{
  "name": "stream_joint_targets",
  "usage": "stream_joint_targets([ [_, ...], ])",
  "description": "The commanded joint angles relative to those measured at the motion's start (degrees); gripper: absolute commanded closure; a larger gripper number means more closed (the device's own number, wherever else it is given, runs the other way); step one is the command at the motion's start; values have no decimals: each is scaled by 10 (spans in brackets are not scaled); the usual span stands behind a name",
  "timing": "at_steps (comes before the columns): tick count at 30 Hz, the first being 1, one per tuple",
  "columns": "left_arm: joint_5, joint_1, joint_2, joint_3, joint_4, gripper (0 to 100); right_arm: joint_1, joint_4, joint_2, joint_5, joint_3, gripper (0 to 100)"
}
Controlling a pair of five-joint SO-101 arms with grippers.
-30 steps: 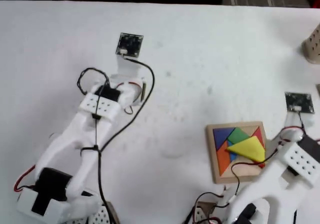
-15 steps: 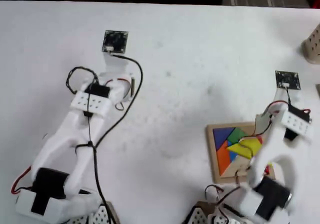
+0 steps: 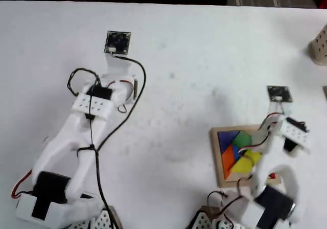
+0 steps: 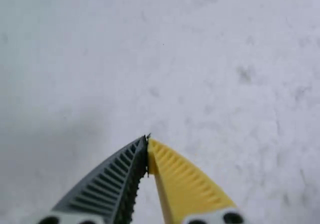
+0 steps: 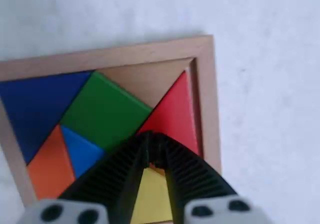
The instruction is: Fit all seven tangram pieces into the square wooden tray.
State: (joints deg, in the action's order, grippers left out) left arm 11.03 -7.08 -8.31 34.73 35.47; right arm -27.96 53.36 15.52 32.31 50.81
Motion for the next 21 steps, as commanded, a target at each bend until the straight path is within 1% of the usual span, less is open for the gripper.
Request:
stream_joint_targets([
  [1,3,7,-25,-4,-14,978,26,10,112,6,63,981],
  [3,3,7,-25,-4,-14,978,29,14,156,6,88,981],
  [6,3,7,-25,-4,-14,978,25,47,204,6,112,981],
  [8,3,7,-25,-4,-14,978,15,64,222,20,129,981],
  [12,3,7,-25,-4,-14,978,-24,65,235,56,150,981],
  [14,3,7,-24,-4,-14,978,-46,64,239,58,149,981],
  [19,3,5,1,-11,-15,978,-73,68,240,59,132,981],
  [21,3,7,12,-21,-13,978,-87,79,240,70,128,981],
])
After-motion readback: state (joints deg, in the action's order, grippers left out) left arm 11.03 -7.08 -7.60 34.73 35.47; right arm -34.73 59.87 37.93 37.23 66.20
